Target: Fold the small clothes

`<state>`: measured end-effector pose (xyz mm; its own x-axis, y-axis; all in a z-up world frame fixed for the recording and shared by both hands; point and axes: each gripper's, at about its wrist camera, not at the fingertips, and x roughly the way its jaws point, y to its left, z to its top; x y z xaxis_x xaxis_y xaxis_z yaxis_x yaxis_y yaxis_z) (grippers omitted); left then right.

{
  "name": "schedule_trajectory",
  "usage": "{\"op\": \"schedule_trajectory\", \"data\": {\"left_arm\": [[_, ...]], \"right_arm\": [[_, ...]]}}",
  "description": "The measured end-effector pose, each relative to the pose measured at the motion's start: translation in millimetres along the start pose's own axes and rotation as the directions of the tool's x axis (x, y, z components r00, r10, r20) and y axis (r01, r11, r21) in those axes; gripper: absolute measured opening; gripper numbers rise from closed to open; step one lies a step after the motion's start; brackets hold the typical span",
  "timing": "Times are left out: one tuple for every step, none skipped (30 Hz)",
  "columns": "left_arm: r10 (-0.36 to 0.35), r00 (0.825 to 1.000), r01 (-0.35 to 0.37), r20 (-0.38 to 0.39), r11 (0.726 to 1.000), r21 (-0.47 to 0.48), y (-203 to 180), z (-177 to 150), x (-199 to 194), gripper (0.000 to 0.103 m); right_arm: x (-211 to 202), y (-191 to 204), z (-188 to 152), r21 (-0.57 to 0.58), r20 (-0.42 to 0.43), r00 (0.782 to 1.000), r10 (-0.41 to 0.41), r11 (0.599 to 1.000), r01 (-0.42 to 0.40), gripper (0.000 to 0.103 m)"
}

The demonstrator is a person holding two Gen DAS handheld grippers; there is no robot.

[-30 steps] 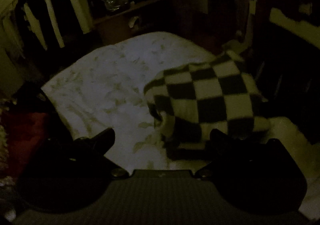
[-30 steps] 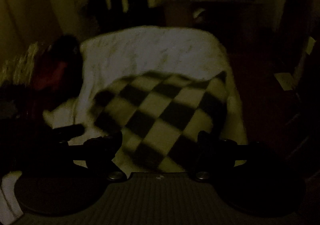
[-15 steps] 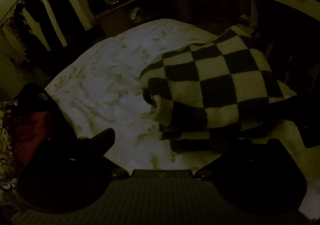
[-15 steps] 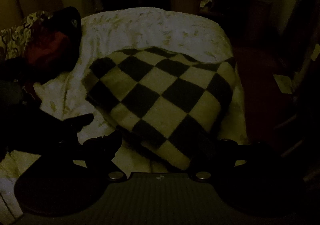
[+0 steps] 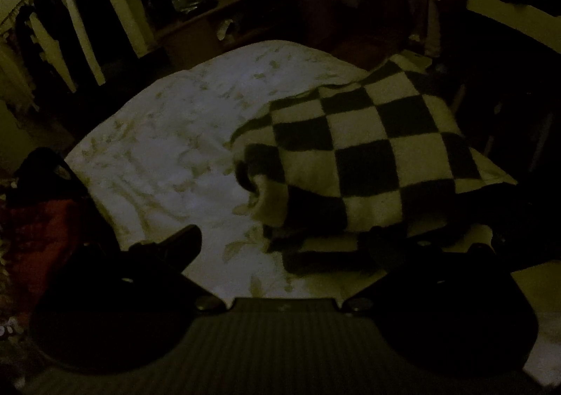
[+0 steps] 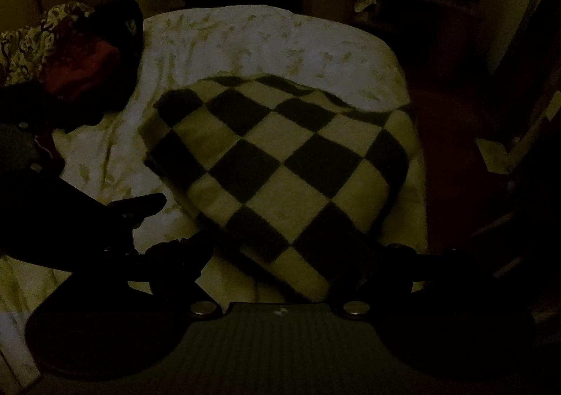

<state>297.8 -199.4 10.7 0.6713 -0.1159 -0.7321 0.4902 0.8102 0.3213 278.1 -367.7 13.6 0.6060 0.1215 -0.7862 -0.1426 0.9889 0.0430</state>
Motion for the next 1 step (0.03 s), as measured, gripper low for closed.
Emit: {"op": "schedule_trajectory", "data": {"left_arm": [[-0.003,1.0,0.003,-0.002,1.0,0.002,0.0,0.2,-0.4,0.103]], "right_arm": [[0.1,0.7,0.2,-0.006,-0.002,1.0,-0.006,1.0,0.006,0.103]]}}
